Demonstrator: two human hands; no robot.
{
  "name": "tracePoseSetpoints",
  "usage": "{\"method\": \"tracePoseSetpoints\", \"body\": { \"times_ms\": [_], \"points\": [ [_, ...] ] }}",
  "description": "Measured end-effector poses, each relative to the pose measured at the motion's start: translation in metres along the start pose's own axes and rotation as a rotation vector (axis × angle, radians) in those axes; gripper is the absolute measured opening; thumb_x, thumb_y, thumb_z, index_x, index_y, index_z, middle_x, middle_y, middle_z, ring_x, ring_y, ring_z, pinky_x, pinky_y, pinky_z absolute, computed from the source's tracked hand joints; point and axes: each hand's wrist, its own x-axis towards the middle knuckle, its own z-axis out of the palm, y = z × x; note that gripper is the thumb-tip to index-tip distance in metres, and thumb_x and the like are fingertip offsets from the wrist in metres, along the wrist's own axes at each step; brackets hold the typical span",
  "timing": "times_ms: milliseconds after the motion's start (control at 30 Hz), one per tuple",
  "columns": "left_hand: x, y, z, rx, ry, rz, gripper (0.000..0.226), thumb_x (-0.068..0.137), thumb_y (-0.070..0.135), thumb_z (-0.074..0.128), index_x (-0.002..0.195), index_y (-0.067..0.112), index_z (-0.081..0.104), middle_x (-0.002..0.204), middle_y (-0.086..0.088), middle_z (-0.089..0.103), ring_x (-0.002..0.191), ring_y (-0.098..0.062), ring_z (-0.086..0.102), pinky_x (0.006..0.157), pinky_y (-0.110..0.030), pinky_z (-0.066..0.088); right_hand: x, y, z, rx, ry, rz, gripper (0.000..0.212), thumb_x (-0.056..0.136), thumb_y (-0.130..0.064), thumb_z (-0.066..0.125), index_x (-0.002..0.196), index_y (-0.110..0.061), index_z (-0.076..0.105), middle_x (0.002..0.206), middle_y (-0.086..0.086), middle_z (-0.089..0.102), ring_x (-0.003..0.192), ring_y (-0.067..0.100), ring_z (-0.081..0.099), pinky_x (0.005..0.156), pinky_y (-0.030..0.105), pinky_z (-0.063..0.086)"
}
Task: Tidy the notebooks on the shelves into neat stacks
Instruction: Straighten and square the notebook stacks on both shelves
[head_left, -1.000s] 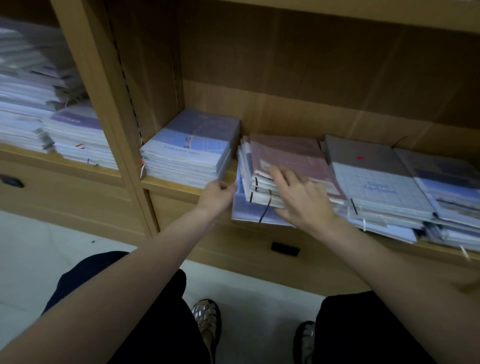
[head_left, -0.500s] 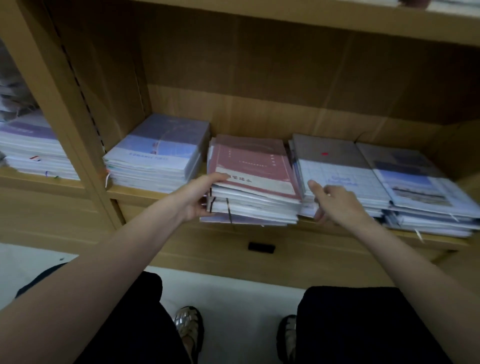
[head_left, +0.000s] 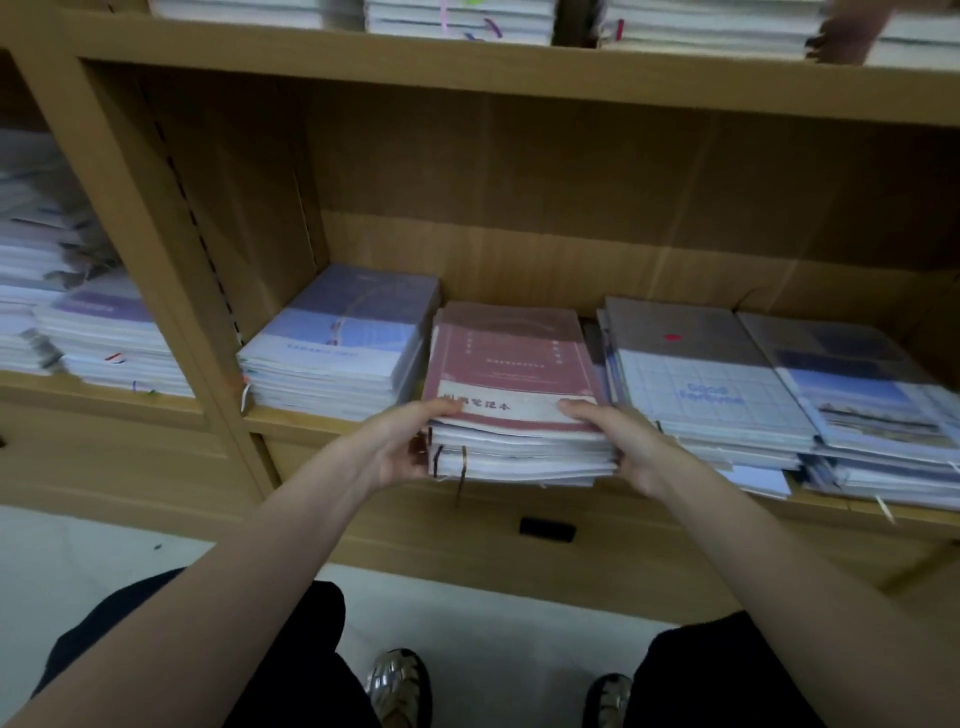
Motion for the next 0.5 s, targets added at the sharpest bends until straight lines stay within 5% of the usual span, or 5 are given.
{"method": "tracePoseSetpoints", "body": {
  "times_ms": [133,267,500],
  "points": [
    [0.001,0.006,-0.009,-0.1,-0.025,0.004,0.019,0.084,0.015,0.064,0.102,0.009,0.06,0.087,-0.007,0.071,0.077,-0.019,0.067,0.055,-0.029,0.055,0.003,-0.018,0.006,-0.067,0.026,-0.141,0.061,0.076,-0.042,0.073,0.127,-0.021,0.05,0.116,0.002,0.063,0.103,0.022,0.061,0.091,0.04,0.05],
    [-0.007,0.007,-0.004,-0.133,-0.075,0.044,0.011,0.087,0.011,0.06,0.096,0.007,0.062,0.081,-0.006,0.072,0.077,-0.018,0.066,0.056,-0.024,0.056,-0.015,-0.039,0.003,-0.108,0.071,-0.324,0.044,0.086,-0.033,0.064,0.125,-0.019,0.049,0.101,0.0,0.063,0.077,0.014,0.058,0.046,0.015,0.044],
    [-0.022,0.027,-0.005,-0.168,-0.101,0.253,0.02,0.084,0.006,0.062,0.104,0.002,0.062,0.099,-0.011,0.07,0.087,-0.02,0.067,0.075,-0.028,0.057,-0.045,-0.048,0.003,-0.094,0.082,-0.453,0.059,0.086,-0.031,0.064,0.138,-0.021,0.038,0.122,-0.002,0.057,0.107,0.012,0.056,0.083,0.024,0.048]
  ]
}}
